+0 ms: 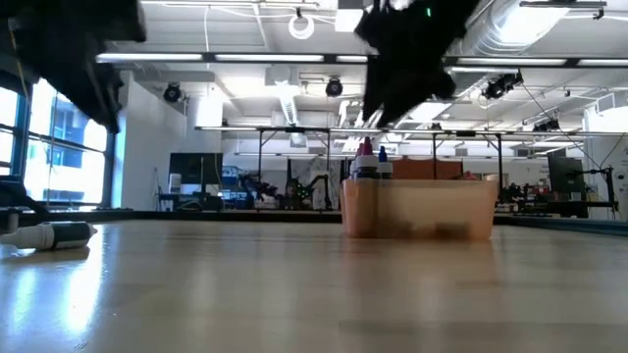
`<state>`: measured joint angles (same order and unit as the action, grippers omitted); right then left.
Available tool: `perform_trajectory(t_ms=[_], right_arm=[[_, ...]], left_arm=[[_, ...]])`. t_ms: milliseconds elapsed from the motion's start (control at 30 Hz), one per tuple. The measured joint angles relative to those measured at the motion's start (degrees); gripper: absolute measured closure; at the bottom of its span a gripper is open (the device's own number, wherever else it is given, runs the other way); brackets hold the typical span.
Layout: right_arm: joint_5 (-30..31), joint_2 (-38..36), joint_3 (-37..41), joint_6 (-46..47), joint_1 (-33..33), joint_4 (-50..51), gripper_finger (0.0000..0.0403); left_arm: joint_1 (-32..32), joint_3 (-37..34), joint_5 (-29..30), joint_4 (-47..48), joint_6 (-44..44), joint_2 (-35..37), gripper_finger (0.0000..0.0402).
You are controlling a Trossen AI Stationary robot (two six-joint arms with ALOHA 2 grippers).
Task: Pick & Place food coloring
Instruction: Put the small purple food coloring bottle into the orange bin
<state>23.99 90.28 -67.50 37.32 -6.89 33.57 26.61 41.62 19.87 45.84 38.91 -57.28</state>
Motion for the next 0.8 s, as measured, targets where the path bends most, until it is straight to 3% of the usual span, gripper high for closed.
perform_trajectory(t_ms=[100, 200, 367, 567, 800], right_arm=[[0.24, 0.0, -3.21, -0.13, -2.2, -0.38, 0.0238], [3.97, 0.0, -4.59, -0.01, -4.34, -1.65, 0.0238], [8.89, 0.0, -4.66, 1.62, -7.77, -6.18, 0.0237], [13.63, 1.38, -4.66, 1.22, -12.24, -9.98, 0.0238], [29.47, 7.05, -4.66, 1.24, -17.77, -20.43, 0.0238]], left_arm=[[4.63, -4.69, 1.03, -3.63, 6.82, 0.0, 0.0235], [7.87, -10.11, 3.28, -12.98, 11.97, -0.02, 0.0235], [9.14, -16.16, 3.63, -24.67, 14.91, -0.04, 0.0235], [9.07, -18.78, 8.25, -26.53, 17.06, -0.32, 0.0234], [9.07, -18.92, 9.33, -26.92, 21.0, -3.89, 0.0234]])
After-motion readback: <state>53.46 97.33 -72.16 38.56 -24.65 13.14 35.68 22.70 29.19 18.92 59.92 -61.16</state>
